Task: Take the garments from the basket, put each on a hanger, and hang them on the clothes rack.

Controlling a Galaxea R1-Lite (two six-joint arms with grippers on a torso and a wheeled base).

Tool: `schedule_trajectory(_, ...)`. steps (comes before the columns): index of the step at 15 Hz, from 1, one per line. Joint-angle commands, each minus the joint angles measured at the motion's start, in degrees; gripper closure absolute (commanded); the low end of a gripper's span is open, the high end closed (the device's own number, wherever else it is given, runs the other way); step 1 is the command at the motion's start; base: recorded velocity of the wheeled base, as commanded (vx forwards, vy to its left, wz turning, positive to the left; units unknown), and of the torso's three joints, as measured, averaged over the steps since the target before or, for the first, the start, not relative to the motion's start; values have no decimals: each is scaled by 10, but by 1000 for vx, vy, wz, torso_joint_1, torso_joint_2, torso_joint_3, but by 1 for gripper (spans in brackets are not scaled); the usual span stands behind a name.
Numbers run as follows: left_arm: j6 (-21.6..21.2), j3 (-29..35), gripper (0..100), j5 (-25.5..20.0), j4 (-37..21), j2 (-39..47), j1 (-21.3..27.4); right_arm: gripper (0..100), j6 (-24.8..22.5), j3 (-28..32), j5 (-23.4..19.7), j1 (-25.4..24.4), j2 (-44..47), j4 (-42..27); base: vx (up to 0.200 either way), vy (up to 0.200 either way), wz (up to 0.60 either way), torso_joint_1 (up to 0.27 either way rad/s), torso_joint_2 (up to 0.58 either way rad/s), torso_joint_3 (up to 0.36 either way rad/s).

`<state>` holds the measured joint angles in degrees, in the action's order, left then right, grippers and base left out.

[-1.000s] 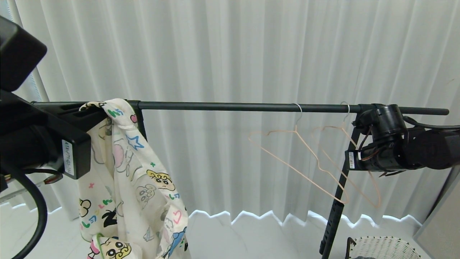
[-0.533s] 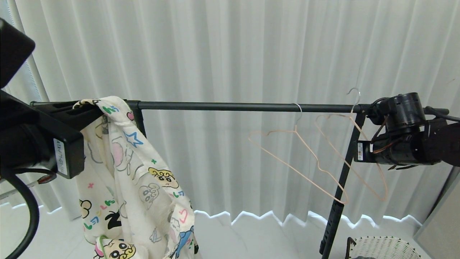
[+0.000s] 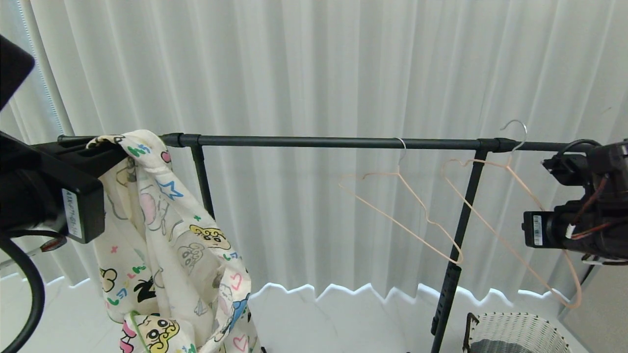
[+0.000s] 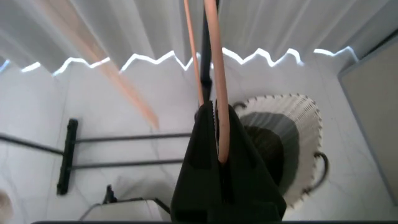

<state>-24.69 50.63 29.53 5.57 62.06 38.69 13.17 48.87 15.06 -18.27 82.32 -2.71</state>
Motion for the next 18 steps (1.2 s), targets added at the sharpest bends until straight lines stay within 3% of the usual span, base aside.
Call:
schedule_trajectory(1,1,0,100,0,0,7,0,100,-24,-50,-4,-4,-72,2,-200,0,0,-12,-7,2)
schedule_trajectory(6,10,-14,100,0,0,31,-3,100,-36,-55,-4,-39,-90,19,-200,0,0,0,0,4)
schedule_trajectory(8,10,-29,100,-2,0,36,-2,100,-35,-55,-12,-94,-102,44,-200,0,0,5,2,2)
schedule_trajectory(11,15,-40,100,0,0,46,-3,100,-32,-87,-76,-194,-145,47,0,0,0,0,0,0)
schedule_trajectory(13,88,-35,100,3,-1,73,-1,100,-31,-125,-117,-268,-183,49,0,0,0,0,0,0)
schedule_trajectory(14,151,-28,100,5,-2,97,-1,100,-31,-154,-136,-329,-212,49,0,0,0,0,0,0)
schedule_trajectory(18,263,-17,100,5,-3,140,12,100,11,-168,-139,-440,-233,57,0,0,0,0,0,0)
